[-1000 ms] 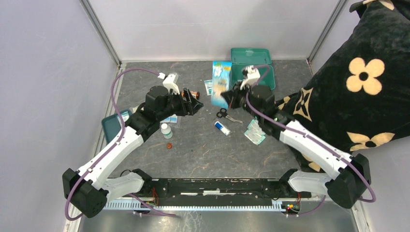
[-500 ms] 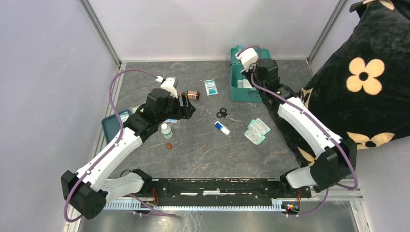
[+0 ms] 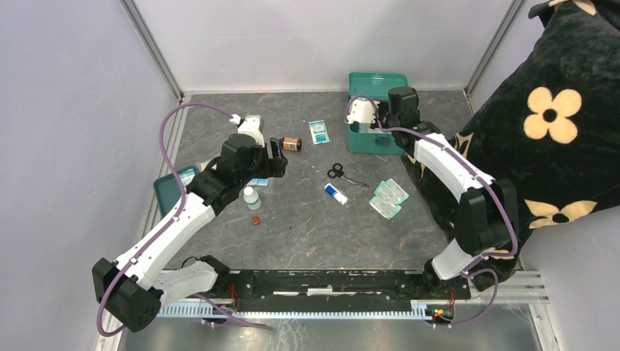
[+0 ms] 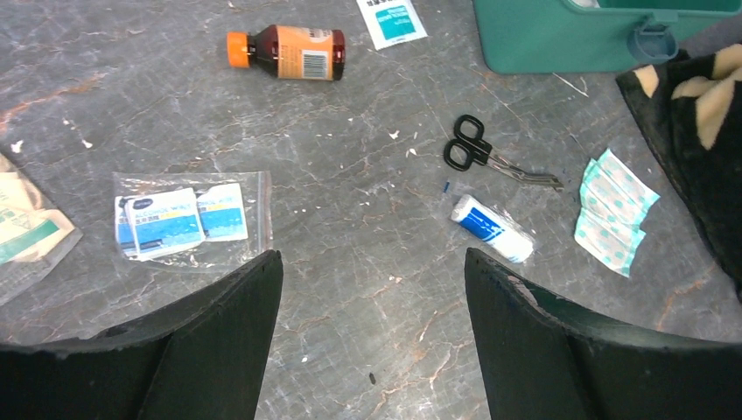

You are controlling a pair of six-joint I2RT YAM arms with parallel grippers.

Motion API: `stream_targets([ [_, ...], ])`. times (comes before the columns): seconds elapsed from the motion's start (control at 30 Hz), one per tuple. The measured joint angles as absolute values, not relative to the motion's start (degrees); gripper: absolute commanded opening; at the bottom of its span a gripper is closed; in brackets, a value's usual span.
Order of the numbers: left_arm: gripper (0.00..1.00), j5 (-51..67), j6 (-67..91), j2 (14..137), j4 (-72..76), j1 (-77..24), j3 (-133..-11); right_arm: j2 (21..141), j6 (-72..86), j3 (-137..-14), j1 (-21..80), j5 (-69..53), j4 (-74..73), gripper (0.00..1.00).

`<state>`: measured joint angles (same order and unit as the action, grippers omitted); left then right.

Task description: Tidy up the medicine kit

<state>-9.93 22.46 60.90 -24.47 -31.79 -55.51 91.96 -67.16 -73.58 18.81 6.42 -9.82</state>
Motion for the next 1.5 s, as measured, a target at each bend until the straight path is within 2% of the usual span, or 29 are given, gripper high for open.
stream_targets([
  [0.43, 0.83, -11.03, 22.46, 62.98, -25.47, -29.93, -55.44, 99.63, -80.62, -74.28, 14.50, 0.47, -7.01, 0.01],
  [0.53, 0.83, -11.05, 22.46, 63.53, -25.78, -29.63, -55.44, 102.65, -81.80, -74.65, 14.50, -0.03, -5.89, 0.10],
  [0.63, 0.83, -11.07, 22.46, 63.86, -25.82, -29.28, -55.44, 105.12, -82.11, -75.20, 14.33, -0.19, -5.19, 0.27],
  [0.7, 0.83, -11.07, 22.46, 64.16, -25.87, -28.93, -55.44, 106.00, -82.06, -75.35, 14.06, -0.23, -4.36, 0.33],
  [1.0, 0.84, -10.37, 22.48, 65.28, -26.96, -26.35, -55.44, 105.25, -80.73, -75.59, 13.41, 0.03, 1.21, 0.37],
  [1.27, 0.85, -8.56, 22.52, 65.47, -27.79, -22.28, -55.57, 91.24, -69.78, -65.23, 13.41, -0.03, 11.14, 0.36],
  [1.5, 0.85, -7.14, 22.55, 68.99, -28.73, -14.87, -57.63, 81.67, -40.69, -62.46, 13.43, 3.09, 16.14, 0.36],
])
